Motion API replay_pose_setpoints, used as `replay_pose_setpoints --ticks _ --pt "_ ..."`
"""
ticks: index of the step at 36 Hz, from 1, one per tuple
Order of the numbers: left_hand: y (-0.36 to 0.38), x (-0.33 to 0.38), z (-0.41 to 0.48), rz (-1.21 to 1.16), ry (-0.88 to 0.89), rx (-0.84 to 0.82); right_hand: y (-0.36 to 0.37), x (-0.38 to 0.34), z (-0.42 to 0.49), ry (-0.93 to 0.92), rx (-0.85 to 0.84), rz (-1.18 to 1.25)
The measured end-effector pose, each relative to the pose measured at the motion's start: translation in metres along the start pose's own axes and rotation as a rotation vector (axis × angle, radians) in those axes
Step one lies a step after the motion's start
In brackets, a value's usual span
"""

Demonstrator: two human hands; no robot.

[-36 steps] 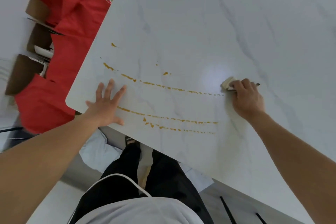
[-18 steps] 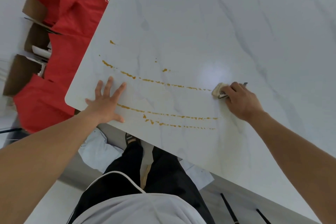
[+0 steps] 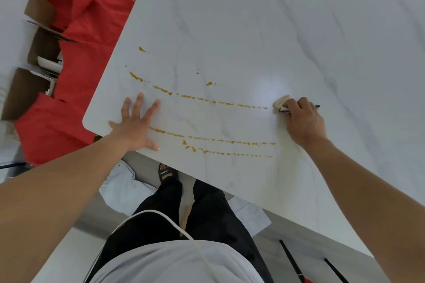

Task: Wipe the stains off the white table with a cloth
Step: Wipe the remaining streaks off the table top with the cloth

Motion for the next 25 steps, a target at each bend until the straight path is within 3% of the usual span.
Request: replay_pose_setpoints --ticks 7,9,12,14,21,23,25 --pt "0.0 -0.001 0.0 -0.006 0.007 -0.013 0.023 -0.015 -0.057 -0.387 -0.025 -0.079" --pt "0.0 0.0 0.0 -0.008 0.009 -0.013 0.019 -0.014 -0.049 -0.352 -0.033 -0.086" --pt "0.0 0.0 0.001 -0.01 0.007 -0.005 0.012 -0.009 -0.031 -0.083 0.012 -0.002" --pt "0.001 -0.001 0.001 -0.01 0.007 -0.004 0.014 -0.014 -0.033 -0.006 0.026 0.019" --pt "0.002 -0.002 0.001 -0.006 0.018 0.01 0.033 -0.03 -0.078 -0.344 -0.088 -0.034" --pt "0.002 -0.002 0.001 -0.005 0.026 0.016 0.029 -0.027 -0.067 -0.331 -0.094 -0.054" --pt "0.003 -0.003 0.002 -0.004 0.031 0.023 0.023 -0.022 -0.055 -0.205 -0.044 -0.04"
Point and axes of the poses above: each hand's wrist, its own z-axis towards the middle knuckle, its own y-axis out of the palm, x = y × z, the point moved 6 cm from there along z, towards the middle knuckle, and after that the axes turned 2 degrees about z, right-handed, at the moved point
